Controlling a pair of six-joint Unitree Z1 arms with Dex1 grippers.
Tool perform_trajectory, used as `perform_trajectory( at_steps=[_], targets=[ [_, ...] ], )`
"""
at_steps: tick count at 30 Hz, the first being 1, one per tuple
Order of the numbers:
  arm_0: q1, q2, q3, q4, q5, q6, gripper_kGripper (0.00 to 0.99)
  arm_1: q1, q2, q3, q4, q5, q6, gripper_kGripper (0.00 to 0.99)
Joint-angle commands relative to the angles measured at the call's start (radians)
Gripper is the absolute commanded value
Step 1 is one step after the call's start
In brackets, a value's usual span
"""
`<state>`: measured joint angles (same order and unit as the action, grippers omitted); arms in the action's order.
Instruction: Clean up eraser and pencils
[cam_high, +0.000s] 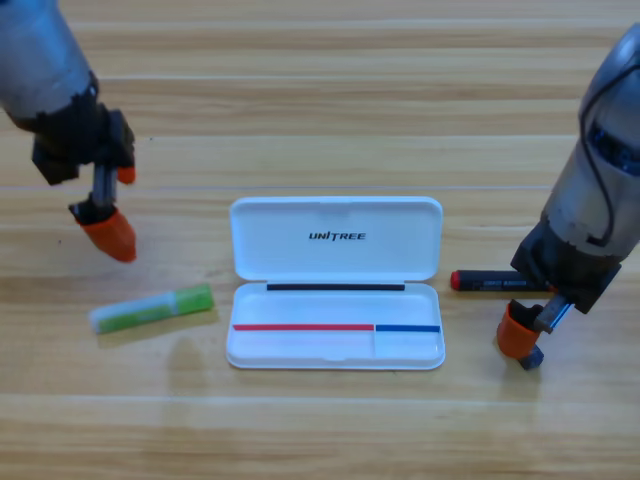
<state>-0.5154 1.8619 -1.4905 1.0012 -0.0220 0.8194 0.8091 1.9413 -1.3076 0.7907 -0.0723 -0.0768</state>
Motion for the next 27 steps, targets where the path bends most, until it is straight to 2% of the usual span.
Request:
perform_trajectory(
  at_steps=[1, 5, 8, 10, 14, 18, 19, 23, 27],
  targets=[
    [0.024, 0.119, 0.039, -0.038, -0.019, -0.025, 0.957, -0.027, 0.108, -0.021, -0.007, 0.008, 0.019, 0.896],
    [0.023, 0.131, 0.088, -0.101, -0.015, -0.037, 0.957, -0.03, 0.139, -0.025, -0.008, 0.025, 0.019, 0.891],
    [0.023, 0.134, 0.139, -0.156, -0.006, -0.046, 0.957, -0.03, 0.159, -0.027, -0.007, 0.032, 0.019, 0.828],
    [0.023, 0.142, 0.165, -0.184, -0.001, -0.048, 0.957, -0.03, 0.168, -0.027, -0.007, 0.039, 0.019, 0.824],
    [0.023, 0.149, 0.207, -0.225, 0.002, -0.057, 0.959, -0.031, 0.18, -0.025, -0.004, 0.039, 0.019, 0.772],
    [0.023, 0.152, 0.237, -0.254, 0.002, -0.066, 0.963, -0.044, 0.192, -0.025, 0.002, 0.037, 0.019, 0.769],
    [0.023, 0.154, 0.243, -0.26, -0.001, -0.068, 0.965, -0.047, 0.197, -0.025, 0.002, 0.037, 0.017, 0.726],
    [0.023, 0.161, 0.259, -0.283, -0.001, -0.072, 0.977, -0.056, 0.203, -0.024, 0.004, 0.045, 0.012, 0.371],
    [0.023, 0.168, 0.273, -0.305, 0.005, -0.077, 0.977, -0.068, 0.206, -0.025, 0.01, 0.059, 0.008, 0.092]
  ],
)
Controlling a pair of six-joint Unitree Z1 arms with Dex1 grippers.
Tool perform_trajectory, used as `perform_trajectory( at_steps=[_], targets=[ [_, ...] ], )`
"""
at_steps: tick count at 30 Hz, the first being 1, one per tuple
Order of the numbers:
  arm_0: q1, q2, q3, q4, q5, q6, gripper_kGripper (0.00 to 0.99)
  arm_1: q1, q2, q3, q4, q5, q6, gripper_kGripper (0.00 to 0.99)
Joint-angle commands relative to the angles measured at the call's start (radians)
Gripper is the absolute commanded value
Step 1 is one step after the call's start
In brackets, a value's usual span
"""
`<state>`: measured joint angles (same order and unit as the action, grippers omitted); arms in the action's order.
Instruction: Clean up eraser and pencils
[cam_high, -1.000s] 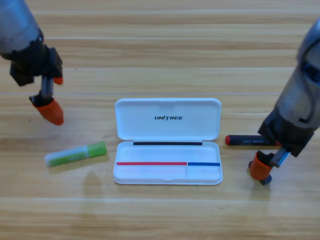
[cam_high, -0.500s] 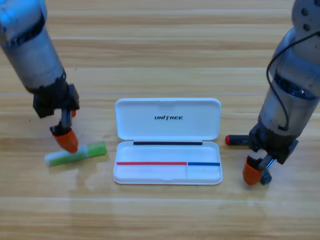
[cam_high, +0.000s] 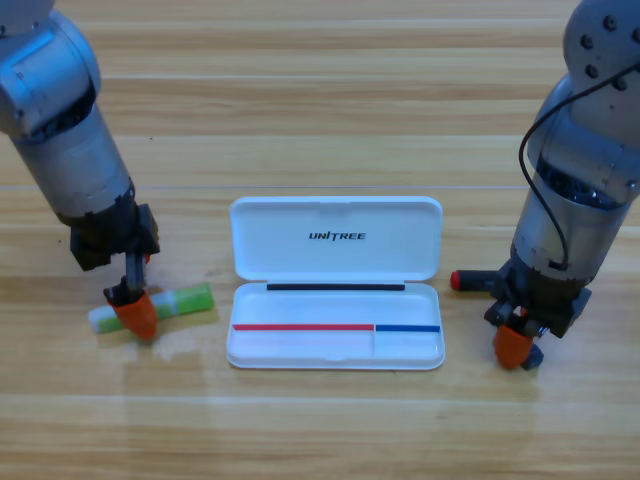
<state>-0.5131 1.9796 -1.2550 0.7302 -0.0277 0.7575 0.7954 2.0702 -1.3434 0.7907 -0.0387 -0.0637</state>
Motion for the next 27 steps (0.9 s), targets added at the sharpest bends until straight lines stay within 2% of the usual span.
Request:
perform_trajectory(
  at_steps=[1, 3, 7, 9, 12, 14, 16, 22, 27],
  targets=[
    [0.021, 0.051, 0.042, -0.041, 0.011, -0.015, 0.979, -0.058, 0.077, 0.009, 0.015, 0.025, -0.007, 0.0],
    [0.021, 0.054, 0.049, -0.057, 0.014, -0.018, 0.98, -0.07, 0.071, -0.002, 0.039, 0.036, -0.018, 0.0],
    [0.021, 0.061, 0.071, -0.088, 0.014, -0.02, 0.979, -0.076, -0.036, -0.06, 0.165, 0.086, -0.117, 0.0],
    [0.021, 0.064, 0.083, -0.101, 0.014, -0.02, 0.948, -0.053, -0.084, -0.117, 0.223, 0.086, -0.203, 0.0],
    [0.021, 0.064, 0.103, -0.132, 0.012, -0.018, 0.861, -0.004, -0.102, -0.183, 0.255, 0.083, -0.326, 0.0],
    [0.021, 0.064, 0.115, -0.15, 0.008, -0.015, 0.755, 0.031, -0.082, -0.214, 0.257, 0.083, -0.396, 0.0],
    [0.021, 0.058, 0.124, -0.166, 0.008, 0.0, 0.604, 0.062, -0.047, -0.25, 0.257, 0.083, -0.456, 0.0],
    [0.021, 0.035, 0.134, -0.181, 0.009, 0.062, 0.0, 0.119, 0.06, -0.333, 0.257, 0.089, -0.539, 0.0],
    [0.021, -0.015, 0.137, -0.158, 0.046, 0.045, 0.0, 0.143, 0.093, -0.37, 0.257, 0.089, -0.565, 0.0]
  ],
)
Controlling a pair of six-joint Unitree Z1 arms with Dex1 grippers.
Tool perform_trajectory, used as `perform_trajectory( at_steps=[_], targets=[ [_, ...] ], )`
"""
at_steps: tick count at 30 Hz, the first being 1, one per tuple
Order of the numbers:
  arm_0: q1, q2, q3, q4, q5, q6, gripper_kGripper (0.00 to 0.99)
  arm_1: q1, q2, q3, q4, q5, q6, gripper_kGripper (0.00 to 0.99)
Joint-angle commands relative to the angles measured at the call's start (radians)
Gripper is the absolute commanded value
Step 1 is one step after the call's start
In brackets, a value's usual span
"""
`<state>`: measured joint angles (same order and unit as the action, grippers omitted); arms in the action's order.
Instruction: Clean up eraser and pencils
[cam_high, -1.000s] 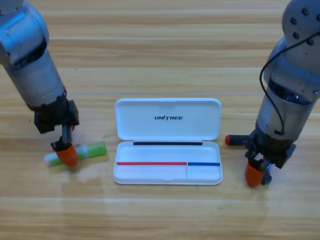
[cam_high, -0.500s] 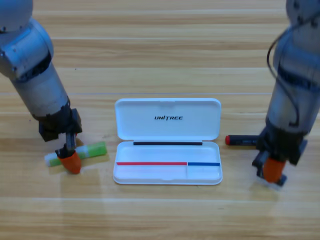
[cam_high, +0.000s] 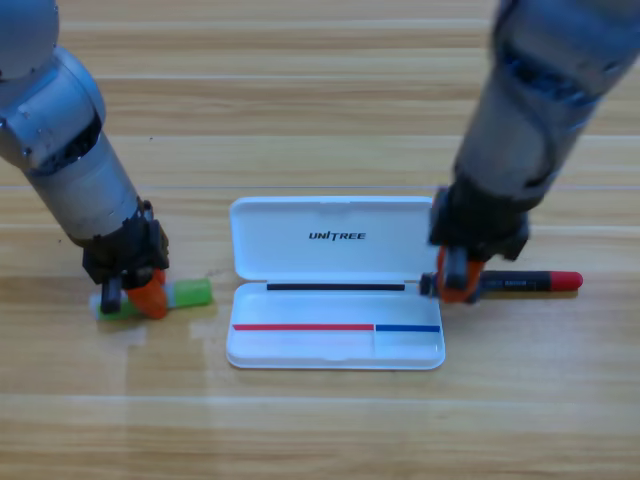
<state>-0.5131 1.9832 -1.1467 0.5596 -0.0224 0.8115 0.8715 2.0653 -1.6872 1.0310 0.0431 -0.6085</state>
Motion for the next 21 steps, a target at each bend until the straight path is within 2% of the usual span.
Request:
perform_trajectory(
  at_steps=[1, 14, 21],
  targets=[
    [0.021, -0.027, 0.022, 0.029, 0.044, -0.002, 0.0, 0.069, 0.101, -0.031, 0.017, 0.007, -0.023, 0.0],
    [0.021, -0.165, -0.13, 0.255, 0.055, 0.035, 0.0, 0.072, 0.182, -0.062, 0.017, 0.003, -0.03, 0.0],
    [0.021, -0.199, -0.122, 0.272, 0.056, 0.04, 0.0, 0.07, 0.196, -0.068, 0.017, 0.004, -0.028, 0.0]
  ],
)
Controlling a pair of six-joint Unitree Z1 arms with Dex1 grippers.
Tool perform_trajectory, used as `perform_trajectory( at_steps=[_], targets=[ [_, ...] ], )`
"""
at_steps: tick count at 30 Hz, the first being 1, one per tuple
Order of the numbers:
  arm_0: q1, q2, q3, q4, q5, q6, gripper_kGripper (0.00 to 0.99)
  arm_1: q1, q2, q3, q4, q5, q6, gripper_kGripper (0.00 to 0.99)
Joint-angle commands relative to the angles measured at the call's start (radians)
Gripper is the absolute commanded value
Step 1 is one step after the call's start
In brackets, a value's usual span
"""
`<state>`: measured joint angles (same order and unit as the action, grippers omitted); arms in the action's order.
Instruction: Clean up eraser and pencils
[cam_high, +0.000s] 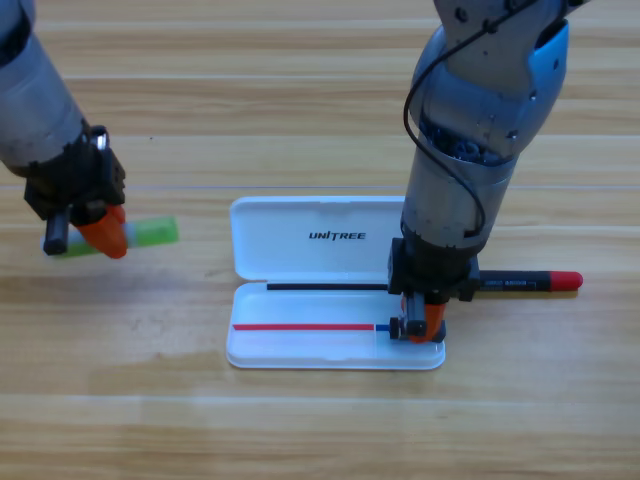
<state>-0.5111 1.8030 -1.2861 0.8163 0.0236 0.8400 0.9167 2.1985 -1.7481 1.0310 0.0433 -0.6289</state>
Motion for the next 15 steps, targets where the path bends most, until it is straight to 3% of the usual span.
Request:
perform_trajectory(
  at_steps=[1, 6, 7, 10, 11, 15],
  targets=[
    [0.019, -0.021, 0.019, 0.015, 0.009, 0.011, 0.0, 0.025, 0.064, -0.007, 0.017, 0.004, -0.008, 0.0],
    [0.019, -0.024, 0.028, 0.017, 0.009, 0.013, 0.0, 0.024, 0.067, -0.004, 0.017, 0.006, 0.006, 0.0],
    [0.019, -0.024, 0.03, 0.017, 0.009, 0.013, 0.0, 0.025, 0.067, -0.005, 0.017, 0.007, 0.011, 0.132],
    [0.019, -0.025, 0.03, 0.017, 0.009, 0.011, 0.0, 0.024, 0.066, -0.008, 0.017, 0.006, 0.035, 0.764],
    [0.019, -0.027, 0.028, 0.017, 0.009, 0.013, 0.0, 0.022, 0.064, -0.008, 0.017, 0.004, 0.041, 0.871],
    [0.019, -0.033, 0.021, 0.018, 0.009, 0.011, 0.0, 0.021, 0.024, -0.001, 0.017, 0.0, 0.048, 0.907]
  ],
)
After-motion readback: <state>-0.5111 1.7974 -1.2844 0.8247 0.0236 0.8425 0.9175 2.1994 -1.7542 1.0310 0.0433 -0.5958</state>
